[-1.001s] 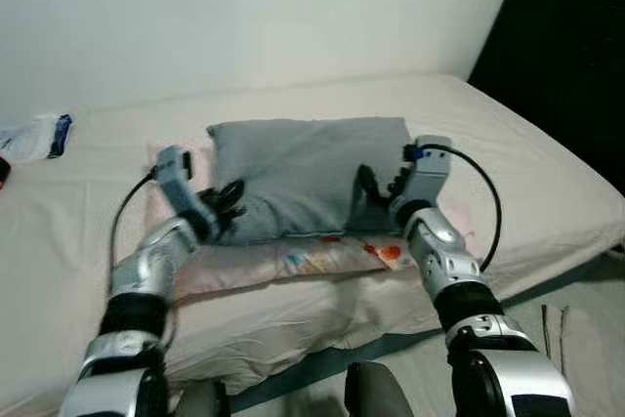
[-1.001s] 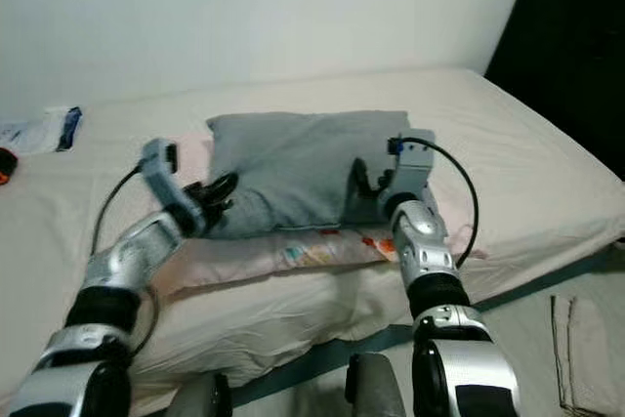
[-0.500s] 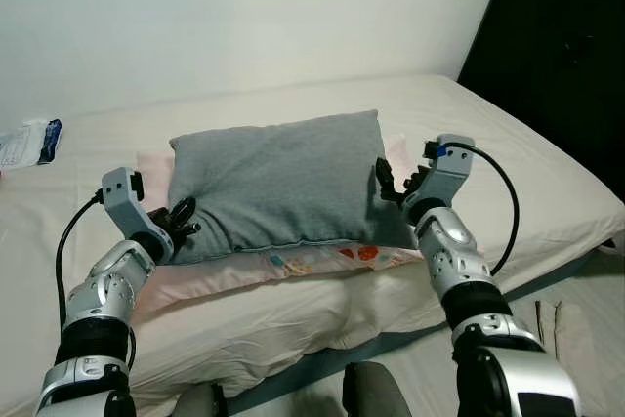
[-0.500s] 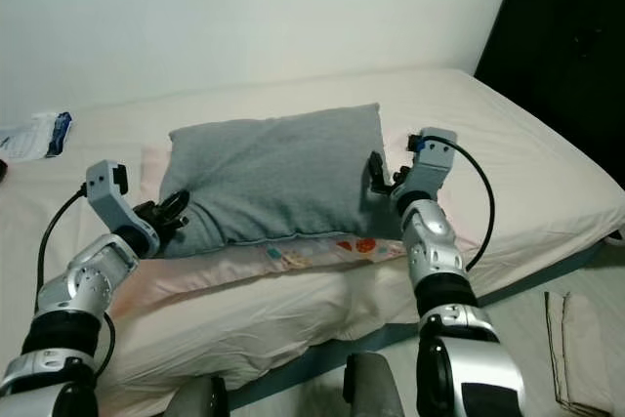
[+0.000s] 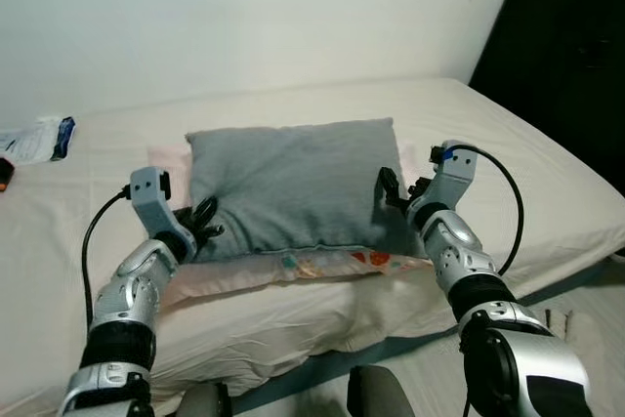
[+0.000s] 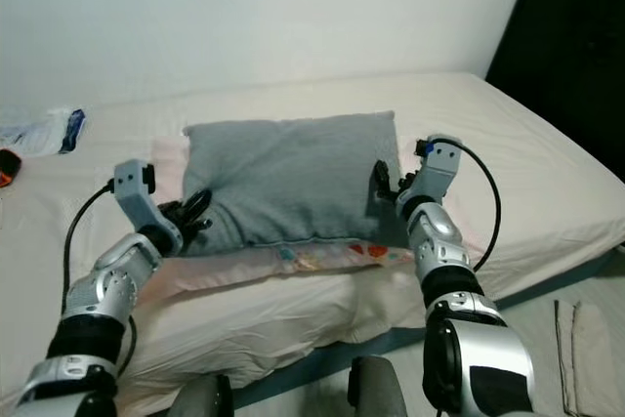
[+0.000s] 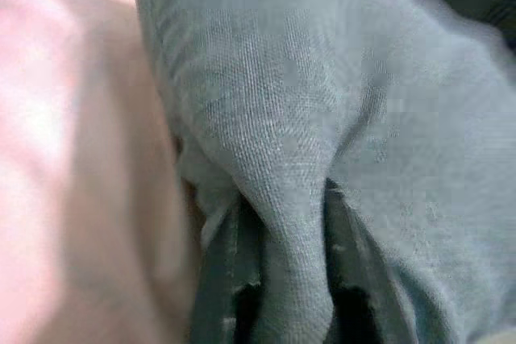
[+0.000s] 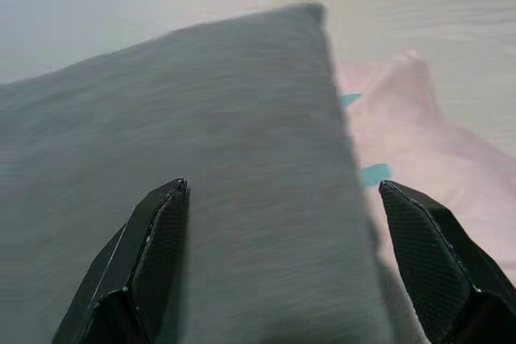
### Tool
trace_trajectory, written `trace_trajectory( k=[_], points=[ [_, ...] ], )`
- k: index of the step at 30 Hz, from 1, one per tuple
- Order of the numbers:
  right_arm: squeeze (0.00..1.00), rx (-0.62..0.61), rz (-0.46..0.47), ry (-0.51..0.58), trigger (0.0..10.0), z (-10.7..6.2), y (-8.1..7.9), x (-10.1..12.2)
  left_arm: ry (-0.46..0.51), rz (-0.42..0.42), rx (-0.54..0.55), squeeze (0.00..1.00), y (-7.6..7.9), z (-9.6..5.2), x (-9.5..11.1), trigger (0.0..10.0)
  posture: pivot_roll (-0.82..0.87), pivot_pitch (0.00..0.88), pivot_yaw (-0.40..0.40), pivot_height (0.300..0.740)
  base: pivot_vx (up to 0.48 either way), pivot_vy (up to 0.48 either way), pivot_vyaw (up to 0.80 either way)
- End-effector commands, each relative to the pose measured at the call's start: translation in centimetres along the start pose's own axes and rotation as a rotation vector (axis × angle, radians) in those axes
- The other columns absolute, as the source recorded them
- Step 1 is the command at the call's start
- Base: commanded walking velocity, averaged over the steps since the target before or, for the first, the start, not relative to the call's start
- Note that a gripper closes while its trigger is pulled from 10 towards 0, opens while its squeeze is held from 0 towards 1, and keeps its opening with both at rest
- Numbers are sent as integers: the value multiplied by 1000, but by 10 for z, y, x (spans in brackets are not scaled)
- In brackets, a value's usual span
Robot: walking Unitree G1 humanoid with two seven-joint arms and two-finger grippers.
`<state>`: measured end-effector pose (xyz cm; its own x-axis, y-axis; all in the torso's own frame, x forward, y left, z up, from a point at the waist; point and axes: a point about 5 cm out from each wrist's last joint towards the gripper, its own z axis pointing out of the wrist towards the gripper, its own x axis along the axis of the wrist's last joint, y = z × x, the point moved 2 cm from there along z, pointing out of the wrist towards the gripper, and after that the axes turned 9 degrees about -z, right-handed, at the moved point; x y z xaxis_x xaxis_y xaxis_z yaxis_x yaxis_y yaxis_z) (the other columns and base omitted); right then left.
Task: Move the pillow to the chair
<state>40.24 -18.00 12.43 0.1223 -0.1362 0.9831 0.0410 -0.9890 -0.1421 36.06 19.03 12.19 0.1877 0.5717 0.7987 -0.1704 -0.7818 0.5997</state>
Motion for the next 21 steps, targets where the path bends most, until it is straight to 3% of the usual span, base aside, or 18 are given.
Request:
trace_trajectory(
  k=[1,3,8,13,14,20,21],
  points=[
    [0,9,-8,11,10000,1,-2,4,50,-9,-63,1000,9,-2,8,10000,0,0,-84,601,0,0,0],
    [0,9,-8,11,10000,1,-2,4,50,-9,-63,1000,9,-2,8,10000,0,0,-84,601,0,0,0],
    [0,13,0,6,10000,0,-6,-2,91,-18,-218,1000,30,-11,12,10000,3,0,-78,601,0,0,0],
    [0,9,1,1,10000,0,-5,-4,82,13,-222,1000,33,-9,9,10000,1,0,-76,601,0,0,0],
    [0,6,1,0,10000,0,-4,-4,81,16,-241,0,37,-7,6,10000,-1,0,-73,601,0,0,0],
    [0,3,1,-1,10000,0,-4,-5,58,39,-245,0,43,-2,-2,10000,-3,0,-73,601,0,0,0],
    [0,3,1,0,10000,-1,-4,-5,46,97,-176,0,38,4,-6,10000,-3,0,-71,601,0,0,0]
  ],
)
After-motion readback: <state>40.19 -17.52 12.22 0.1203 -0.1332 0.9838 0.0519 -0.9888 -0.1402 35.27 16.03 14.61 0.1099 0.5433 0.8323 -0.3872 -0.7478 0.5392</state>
